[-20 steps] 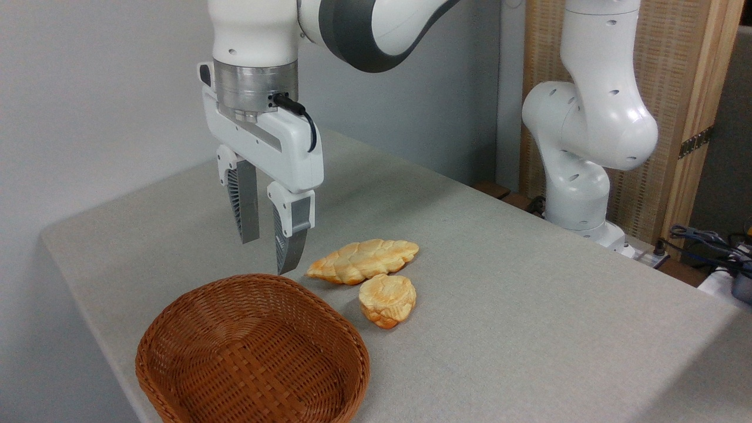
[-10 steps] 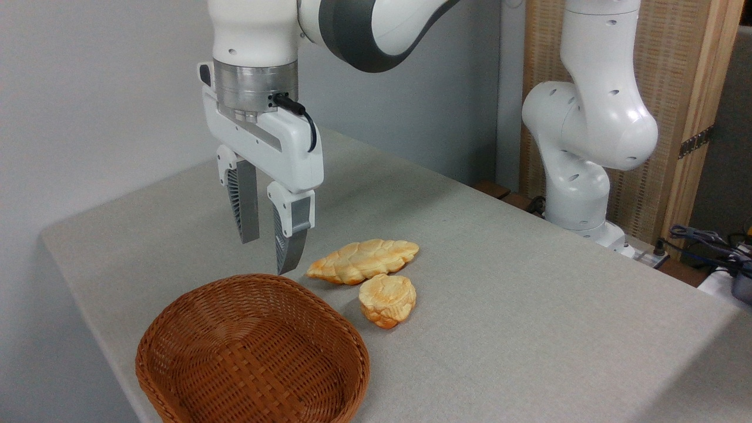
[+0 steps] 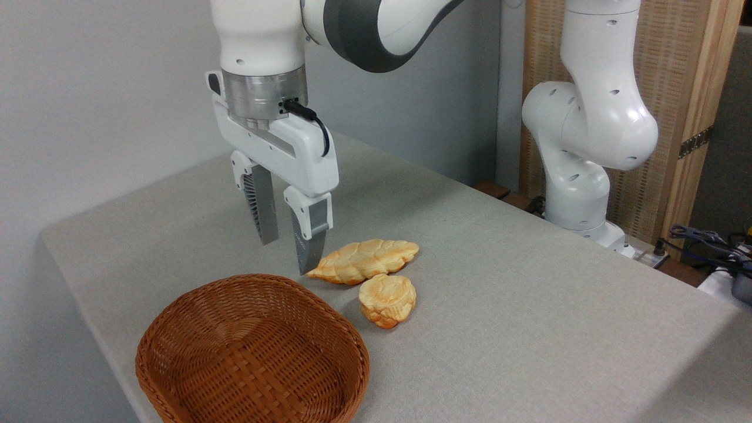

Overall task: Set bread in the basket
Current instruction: 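Lower the open gripper down over the smaller round bread roll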

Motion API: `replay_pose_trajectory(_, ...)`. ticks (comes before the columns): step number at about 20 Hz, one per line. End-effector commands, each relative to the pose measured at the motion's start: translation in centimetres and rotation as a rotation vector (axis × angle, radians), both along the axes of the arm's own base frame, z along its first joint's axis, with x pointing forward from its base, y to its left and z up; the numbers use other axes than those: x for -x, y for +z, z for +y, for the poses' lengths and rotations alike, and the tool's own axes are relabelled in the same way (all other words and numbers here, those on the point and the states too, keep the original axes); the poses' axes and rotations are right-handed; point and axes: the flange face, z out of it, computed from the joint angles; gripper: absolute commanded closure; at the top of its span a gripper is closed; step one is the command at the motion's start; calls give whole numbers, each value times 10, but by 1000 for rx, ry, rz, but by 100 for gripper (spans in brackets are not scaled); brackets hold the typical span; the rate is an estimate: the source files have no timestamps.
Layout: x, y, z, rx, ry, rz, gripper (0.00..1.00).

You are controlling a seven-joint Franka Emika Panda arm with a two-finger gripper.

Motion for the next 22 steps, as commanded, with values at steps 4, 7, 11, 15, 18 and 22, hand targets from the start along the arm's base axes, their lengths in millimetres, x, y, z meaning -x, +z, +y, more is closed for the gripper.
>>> replay_pose_trajectory(4, 22, -47, 4, -16, 1, 121, 0)
replay_pose_trajectory(7, 33, -58, 23, -13, -36, 146, 0)
replay_pose_trajectory(11, 39, -68, 50, -6, -112, 174, 0)
replay_pose_trajectory(15, 50, -93, 57, -55, -192, 227, 0)
replay_pose_trajectory(18, 52, -105, 53, -56, -199, 252, 0)
replay_pose_trajectory(22, 50, -116, 46, -59, -213, 273, 0)
